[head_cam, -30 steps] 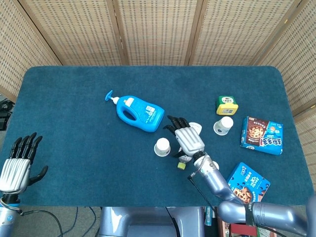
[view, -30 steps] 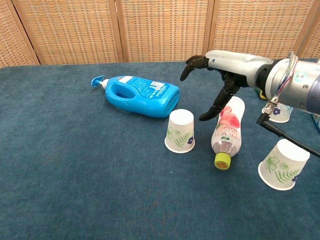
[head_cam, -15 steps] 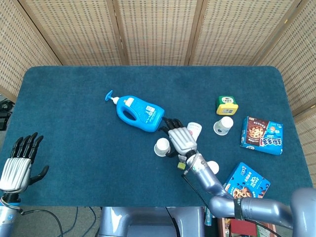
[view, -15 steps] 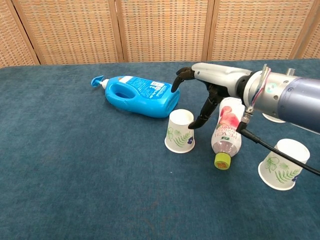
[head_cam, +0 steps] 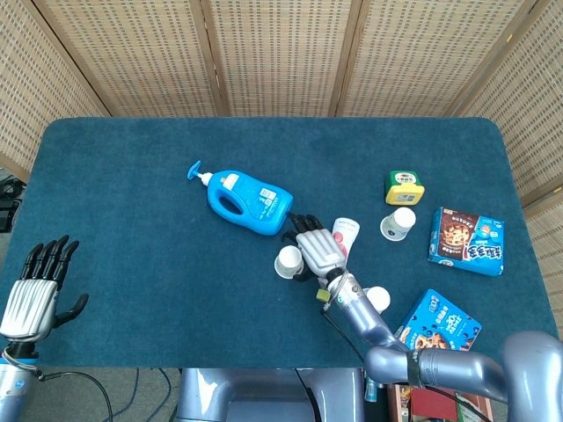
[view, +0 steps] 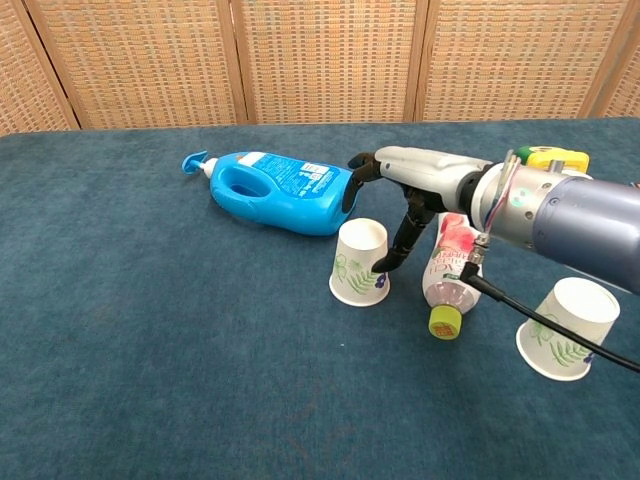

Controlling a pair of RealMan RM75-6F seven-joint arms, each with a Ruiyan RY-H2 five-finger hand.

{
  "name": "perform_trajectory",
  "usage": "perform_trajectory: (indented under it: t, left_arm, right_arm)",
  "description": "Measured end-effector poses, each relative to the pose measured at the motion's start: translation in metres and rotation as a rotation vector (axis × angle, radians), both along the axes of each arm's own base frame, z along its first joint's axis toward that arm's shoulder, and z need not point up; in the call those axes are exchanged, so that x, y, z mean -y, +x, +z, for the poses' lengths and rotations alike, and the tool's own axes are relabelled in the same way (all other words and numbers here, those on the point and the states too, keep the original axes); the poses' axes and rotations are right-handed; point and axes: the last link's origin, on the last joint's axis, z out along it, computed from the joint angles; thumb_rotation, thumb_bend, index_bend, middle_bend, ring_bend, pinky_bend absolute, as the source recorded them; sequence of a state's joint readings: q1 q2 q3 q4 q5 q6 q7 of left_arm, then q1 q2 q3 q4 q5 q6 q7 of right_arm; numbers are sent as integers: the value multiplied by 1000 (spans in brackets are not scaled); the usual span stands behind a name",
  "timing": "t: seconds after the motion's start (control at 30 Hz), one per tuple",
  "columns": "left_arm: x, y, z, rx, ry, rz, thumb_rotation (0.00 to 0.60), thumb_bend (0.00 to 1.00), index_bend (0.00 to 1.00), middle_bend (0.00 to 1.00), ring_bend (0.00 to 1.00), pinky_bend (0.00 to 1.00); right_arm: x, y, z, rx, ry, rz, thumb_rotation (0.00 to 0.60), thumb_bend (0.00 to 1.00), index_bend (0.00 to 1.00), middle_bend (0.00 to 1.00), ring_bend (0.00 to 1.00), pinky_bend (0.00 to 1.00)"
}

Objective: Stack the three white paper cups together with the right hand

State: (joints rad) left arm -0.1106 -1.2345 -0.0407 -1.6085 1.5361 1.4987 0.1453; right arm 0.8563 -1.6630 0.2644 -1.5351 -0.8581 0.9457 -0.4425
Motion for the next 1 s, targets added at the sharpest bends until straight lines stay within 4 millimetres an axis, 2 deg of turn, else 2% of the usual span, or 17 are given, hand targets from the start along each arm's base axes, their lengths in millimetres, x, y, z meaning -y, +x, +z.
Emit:
perform_trajectory:
  t: [0.4, 0.6, 0.87, 1.0]
  left_arm:
    - [-1, -1, -1, 0, -8, 3, 600, 316, 0, 0, 0, 0]
    - [-1, -1, -2, 0, -11, 1, 600, 315, 0, 0, 0, 0]
    - [-1, 0, -3, -2, -12, -3, 600, 315, 0, 0, 0, 0]
    - [0, 1, -3, -3, -14, -4, 600, 316, 0, 0, 0, 0]
  right_arm:
    - [5, -2, -12, 2, 4, -9, 600, 153, 470, 99, 0, 45]
    - [3, 0, -14, 6, -2, 0, 600, 156, 486, 113, 0, 48]
    - [5, 8, -3, 7, -32, 28, 600, 157, 486, 112, 0, 56]
    - [8, 17, 12, 2, -60, 54, 600, 157, 486, 108, 0, 56]
